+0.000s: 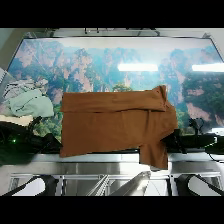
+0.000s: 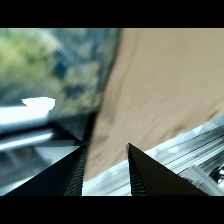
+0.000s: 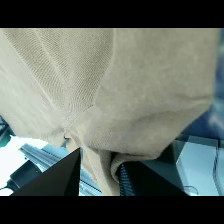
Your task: Fold the shirts.
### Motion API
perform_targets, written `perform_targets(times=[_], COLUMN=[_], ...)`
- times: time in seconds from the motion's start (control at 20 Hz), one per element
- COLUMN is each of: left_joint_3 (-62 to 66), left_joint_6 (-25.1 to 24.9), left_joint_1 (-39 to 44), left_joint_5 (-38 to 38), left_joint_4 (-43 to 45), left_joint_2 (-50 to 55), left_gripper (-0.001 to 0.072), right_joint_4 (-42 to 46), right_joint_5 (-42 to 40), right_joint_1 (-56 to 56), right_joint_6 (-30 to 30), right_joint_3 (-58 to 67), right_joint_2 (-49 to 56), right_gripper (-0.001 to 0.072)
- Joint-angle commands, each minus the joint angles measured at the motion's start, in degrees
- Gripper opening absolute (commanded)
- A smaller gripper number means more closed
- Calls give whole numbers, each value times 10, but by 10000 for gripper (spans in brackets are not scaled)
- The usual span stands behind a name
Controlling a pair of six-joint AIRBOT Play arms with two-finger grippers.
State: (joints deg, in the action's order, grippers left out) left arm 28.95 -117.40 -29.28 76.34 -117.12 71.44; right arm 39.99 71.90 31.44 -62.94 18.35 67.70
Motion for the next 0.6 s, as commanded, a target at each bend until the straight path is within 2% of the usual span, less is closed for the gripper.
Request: perform_targets(times=[0.0,0.25,0.4,0.55], left_joint_3=[16,-14,5,21], left_joint_6=[32,23,-22,-43], left_joint_1=[3,81,129,155], left_joint_5=[13,-8,9,51], left_joint_4=[50,28,-77,-100], left_joint_2=[1,26,80,123], left_gripper=[312,311,307,72], right_joint_4=[-2,-2,-2,-1], right_joint_5=[2,2,13,37], right_joint_1=[0,0,0,0], right_joint_6=[0,2,1,-8], right_joint_3=[0,0,0,0], right_joint_2=[0,0,0,0], right_gripper=[283,282,282,282])
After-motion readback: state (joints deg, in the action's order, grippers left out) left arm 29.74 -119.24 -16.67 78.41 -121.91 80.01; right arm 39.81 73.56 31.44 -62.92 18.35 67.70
